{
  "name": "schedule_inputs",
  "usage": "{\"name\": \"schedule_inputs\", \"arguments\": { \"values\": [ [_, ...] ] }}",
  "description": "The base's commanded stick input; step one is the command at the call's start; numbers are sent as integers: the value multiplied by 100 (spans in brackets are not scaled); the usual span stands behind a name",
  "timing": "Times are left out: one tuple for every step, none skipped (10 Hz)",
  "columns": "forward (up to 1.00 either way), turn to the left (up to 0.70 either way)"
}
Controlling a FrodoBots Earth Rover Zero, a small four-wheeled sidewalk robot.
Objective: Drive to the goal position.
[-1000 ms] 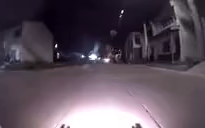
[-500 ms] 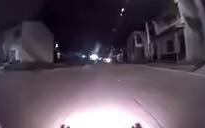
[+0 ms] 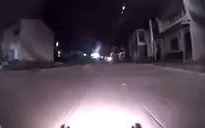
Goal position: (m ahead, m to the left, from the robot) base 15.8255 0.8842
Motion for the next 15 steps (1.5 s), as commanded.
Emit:
{"name": "schedule_inputs", "arguments": {
  "values": [
    [85, 0],
    [85, 0],
    [85, 0],
    [85, 0],
    [85, 0],
    [85, 0],
    [85, 0],
    [85, 0],
    [85, 0],
    [85, 0],
    [85, 0],
    [85, 0],
    [85, 0],
    [85, 0],
    [85, 0]
  ]
}}
